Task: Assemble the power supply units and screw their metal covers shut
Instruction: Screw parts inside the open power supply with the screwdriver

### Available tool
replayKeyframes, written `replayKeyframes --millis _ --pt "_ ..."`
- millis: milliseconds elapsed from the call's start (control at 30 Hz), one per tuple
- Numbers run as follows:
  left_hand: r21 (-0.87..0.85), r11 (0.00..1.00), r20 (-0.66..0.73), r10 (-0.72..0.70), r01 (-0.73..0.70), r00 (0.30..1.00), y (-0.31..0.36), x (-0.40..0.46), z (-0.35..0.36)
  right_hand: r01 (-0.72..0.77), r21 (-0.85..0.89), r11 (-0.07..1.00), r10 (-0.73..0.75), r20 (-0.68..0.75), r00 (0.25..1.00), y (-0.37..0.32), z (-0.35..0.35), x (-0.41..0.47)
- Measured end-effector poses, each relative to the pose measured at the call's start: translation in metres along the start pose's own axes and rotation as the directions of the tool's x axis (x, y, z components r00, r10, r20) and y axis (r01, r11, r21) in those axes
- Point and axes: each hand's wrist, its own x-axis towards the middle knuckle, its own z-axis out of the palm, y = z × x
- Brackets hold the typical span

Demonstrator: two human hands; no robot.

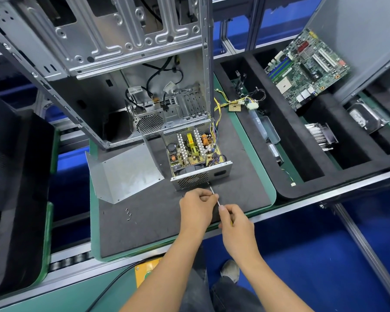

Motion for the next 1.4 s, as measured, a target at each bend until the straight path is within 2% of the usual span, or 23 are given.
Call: replayKeyframes --millis 300,600,767,833,867,900,967,1000,1033,1100,1167,1233,1333,1367,1400 --pt "0.020 1.000 -0.005 -0.006 0.006 1.000 0.001 0.001 0.002 -0.005 -0.005 1.000 0.004 -0.023 1.000 -0.004 0.001 -0.002" --pt "-0.001 0.998 -0.004 -0.056 0.056 0.998 0.007 0.006 0.000 -0.027 -0.036 0.999 0.028 0.021 0.999 -0.017 -0.001 -0.005" --pt "0.015 0.999 -0.007 -0.049 0.050 0.999 0.009 0.005 0.000 -0.028 -0.095 0.995 0.017 -0.119 0.993 -0.011 0.003 -0.018" --pt "0.057 0.997 -0.058 0.047 -0.044 0.997 0.009 -0.002 -0.006 -0.070 -0.037 0.997 0.064 -0.130 0.989 -0.008 0.001 -0.017" --pt "0.127 0.976 -0.133 0.191 -0.175 0.972 0.008 -0.005 -0.013 -0.085 -0.010 0.996 0.084 -0.119 0.989 -0.007 0.000 -0.017" --pt "0.223 0.913 -0.214 0.387 -0.341 0.897 0.008 -0.006 -0.022 -0.077 -0.014 0.997 0.075 -0.115 0.991 -0.007 -0.001 -0.018" --pt "0.424 0.698 -0.259 0.704 -0.577 0.662 0.008 0.003 -0.042 -0.032 -0.022 0.999 0.029 -0.124 0.992 -0.008 -0.003 -0.021" --pt "0.496 0.615 -0.218 0.771 -0.613 0.598 0.009 0.011 -0.053 -0.035 0.006 0.999 0.036 -0.135 0.990 -0.009 -0.003 -0.022" --pt "0.548 0.569 -0.156 0.790 -0.613 0.593 0.012 0.021 -0.063 -0.057 0.055 0.997 0.064 -0.141 0.988 -0.010 -0.003 -0.021" --pt "0.613 0.518 -0.010 0.760 -0.597 0.649 0.016 0.039 -0.076 -0.121 0.122 0.985 0.136 -0.121 0.983 -0.011 -0.003 -0.018" --pt "0.644 0.462 0.116 0.729 -0.610 0.675 0.019 0.049 -0.080 -0.128 0.093 0.987 0.134 -0.066 0.989 -0.015 -0.004 -0.016" --pt "0.662 0.408 0.174 0.732 -0.629 0.659 0.020 0.056 -0.081 -0.069 0.044 0.997 0.071 -0.035 0.997 -0.017 -0.002 -0.019" --pt "0.666 0.364 0.210 0.746 -0.651 0.632 0.021 0.058 -0.082 -0.031 -0.163 0.986 0.012 -0.113 0.994 -0.016 0.005 -0.019" --pt "0.652 0.370 0.215 0.747 -0.662 0.629 0.021 0.057 -0.081 -0.081 -0.139 0.987 0.062 -0.131 0.989 -0.016 0.006 -0.016" --pt "0.630 0.383 0.217 0.749 -0.676 0.626 0.022 0.056 -0.080 -0.181 0.031 0.983 0.184 -0.105 0.977 -0.018 0.003 -0.012"
